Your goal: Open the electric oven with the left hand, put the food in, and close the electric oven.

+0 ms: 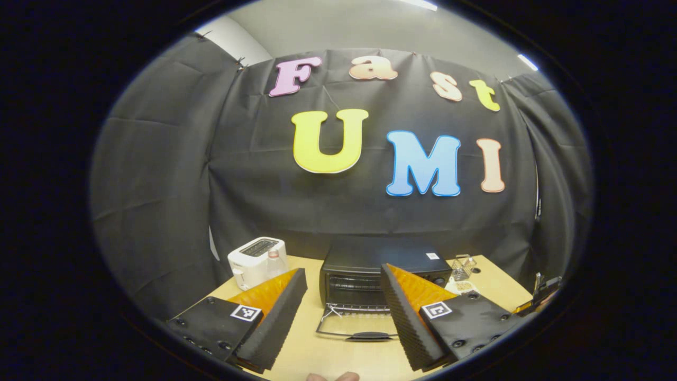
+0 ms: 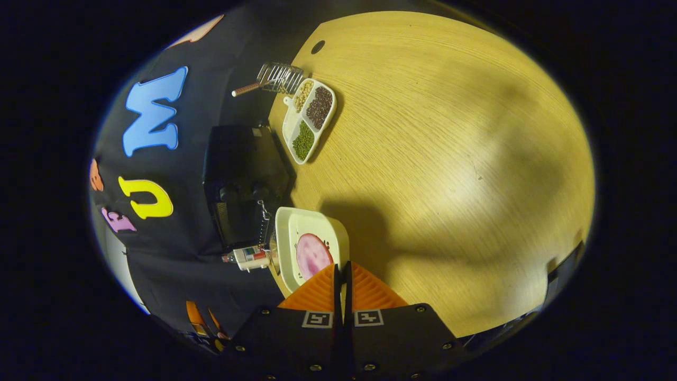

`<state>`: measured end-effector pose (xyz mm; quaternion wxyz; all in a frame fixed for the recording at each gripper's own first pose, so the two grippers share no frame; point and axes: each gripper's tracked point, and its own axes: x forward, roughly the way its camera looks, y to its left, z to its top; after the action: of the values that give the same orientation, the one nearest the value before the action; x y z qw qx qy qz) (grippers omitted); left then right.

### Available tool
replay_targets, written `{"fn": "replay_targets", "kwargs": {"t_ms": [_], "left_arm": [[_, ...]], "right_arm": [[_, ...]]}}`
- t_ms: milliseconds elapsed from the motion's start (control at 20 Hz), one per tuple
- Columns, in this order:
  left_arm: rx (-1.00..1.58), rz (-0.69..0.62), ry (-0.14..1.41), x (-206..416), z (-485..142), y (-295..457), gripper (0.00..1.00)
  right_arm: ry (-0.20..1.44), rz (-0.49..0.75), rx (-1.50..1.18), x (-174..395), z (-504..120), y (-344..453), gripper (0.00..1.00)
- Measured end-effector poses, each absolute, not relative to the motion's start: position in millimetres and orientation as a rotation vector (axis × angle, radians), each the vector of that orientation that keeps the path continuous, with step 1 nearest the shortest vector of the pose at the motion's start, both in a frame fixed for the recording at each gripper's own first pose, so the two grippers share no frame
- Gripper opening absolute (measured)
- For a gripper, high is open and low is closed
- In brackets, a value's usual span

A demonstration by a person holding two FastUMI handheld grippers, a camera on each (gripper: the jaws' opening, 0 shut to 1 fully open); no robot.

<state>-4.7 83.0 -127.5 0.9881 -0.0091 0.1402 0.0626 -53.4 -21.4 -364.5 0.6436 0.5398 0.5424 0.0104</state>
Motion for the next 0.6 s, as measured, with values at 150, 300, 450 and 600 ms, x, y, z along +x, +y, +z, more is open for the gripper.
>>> {"fn": "replay_targets", "kwargs": {"t_ms": [150, 300, 450, 600], "left_arm": [[-0.016, 0.113, 0.277, -1, -128, 87, 0.92], [-0.019, 0.104, 0.27, 1, -129, 97, 0.98], [-0.014, 0.106, 0.26, 2, -127, 114, 0.98], [-0.007, 0.111, 0.25, -1, -125, 137, 0.98]], "right_arm": [[1.186, -0.003, 1.267, -50, -345, -2, 0.0], [1.126, -0.021, 1.3, -42, -323, 21, 0.01], [1.096, -0.053, 1.333, -34, -308, 48, 0.01], [1.068, -0.09, 1.373, -25, -302, 73, 0.01]]}}
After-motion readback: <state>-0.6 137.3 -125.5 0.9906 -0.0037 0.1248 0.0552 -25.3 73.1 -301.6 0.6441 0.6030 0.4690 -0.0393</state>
